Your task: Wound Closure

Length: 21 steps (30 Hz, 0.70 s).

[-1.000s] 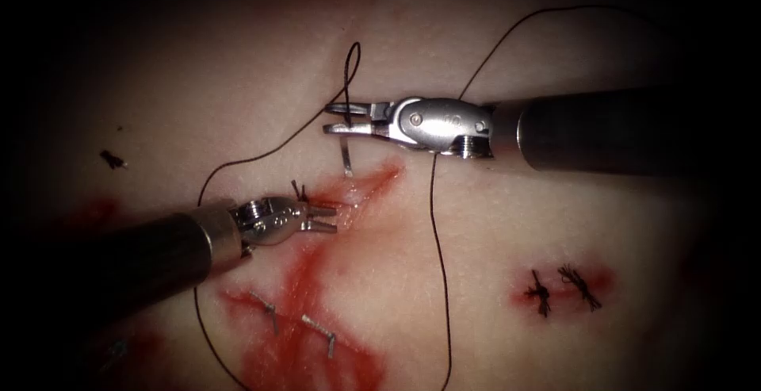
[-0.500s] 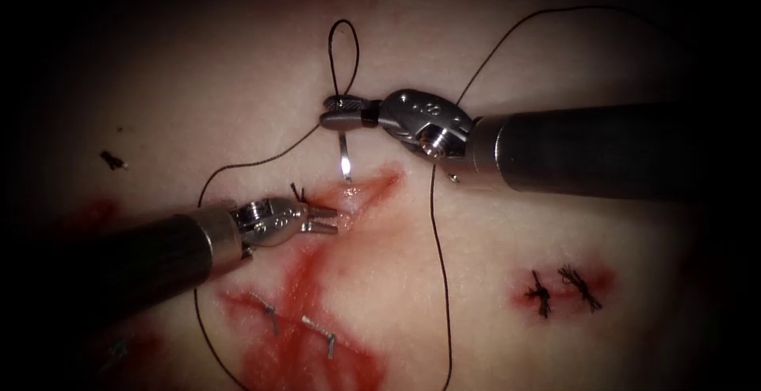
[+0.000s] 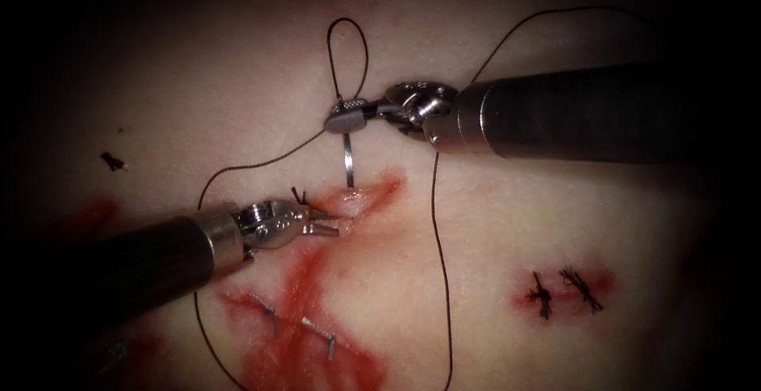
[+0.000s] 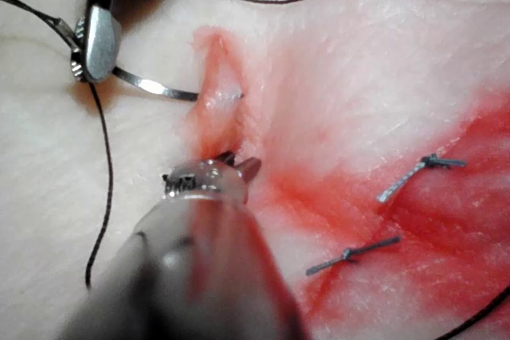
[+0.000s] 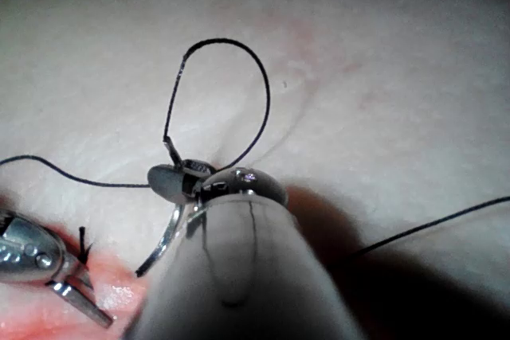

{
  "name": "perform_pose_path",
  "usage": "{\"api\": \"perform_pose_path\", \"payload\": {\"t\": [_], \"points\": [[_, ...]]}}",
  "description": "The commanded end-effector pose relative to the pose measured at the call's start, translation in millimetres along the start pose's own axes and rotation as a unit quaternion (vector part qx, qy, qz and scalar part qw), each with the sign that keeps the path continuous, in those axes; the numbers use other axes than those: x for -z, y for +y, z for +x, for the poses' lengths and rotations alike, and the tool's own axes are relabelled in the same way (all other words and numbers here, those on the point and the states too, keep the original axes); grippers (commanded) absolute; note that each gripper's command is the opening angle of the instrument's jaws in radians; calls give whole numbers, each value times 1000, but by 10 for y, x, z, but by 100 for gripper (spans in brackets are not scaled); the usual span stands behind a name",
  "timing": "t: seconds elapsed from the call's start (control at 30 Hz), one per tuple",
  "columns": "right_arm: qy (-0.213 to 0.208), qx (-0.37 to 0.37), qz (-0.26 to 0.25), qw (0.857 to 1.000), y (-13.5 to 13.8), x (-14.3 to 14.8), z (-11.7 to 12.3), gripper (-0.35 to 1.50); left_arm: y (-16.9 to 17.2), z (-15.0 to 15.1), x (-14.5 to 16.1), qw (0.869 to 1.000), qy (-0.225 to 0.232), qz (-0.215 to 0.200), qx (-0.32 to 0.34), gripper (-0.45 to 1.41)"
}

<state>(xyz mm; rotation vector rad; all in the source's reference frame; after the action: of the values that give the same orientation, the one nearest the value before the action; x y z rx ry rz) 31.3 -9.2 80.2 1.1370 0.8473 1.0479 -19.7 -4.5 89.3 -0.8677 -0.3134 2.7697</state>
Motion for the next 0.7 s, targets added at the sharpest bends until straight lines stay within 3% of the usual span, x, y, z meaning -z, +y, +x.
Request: {"api": "perform_pose_path", "payload": {"t": [0.03,0.33,0.53,0.7], "points": [[-6,-18,0,1000,5,-9,-4,-35,-2,1,-8,1000,1,0,0,32],[-2,-109,74,991,4,-16,-19,-35,-2,1,-8,1000,0,0,0,32],[27,-206,159,965,-2,-23,-32,-35,-1,1,-9,1000,0,0,0,31],[21,-251,164,954,2,-25,-37,-35,-1,2,-9,1000,0,0,0,31]]}}
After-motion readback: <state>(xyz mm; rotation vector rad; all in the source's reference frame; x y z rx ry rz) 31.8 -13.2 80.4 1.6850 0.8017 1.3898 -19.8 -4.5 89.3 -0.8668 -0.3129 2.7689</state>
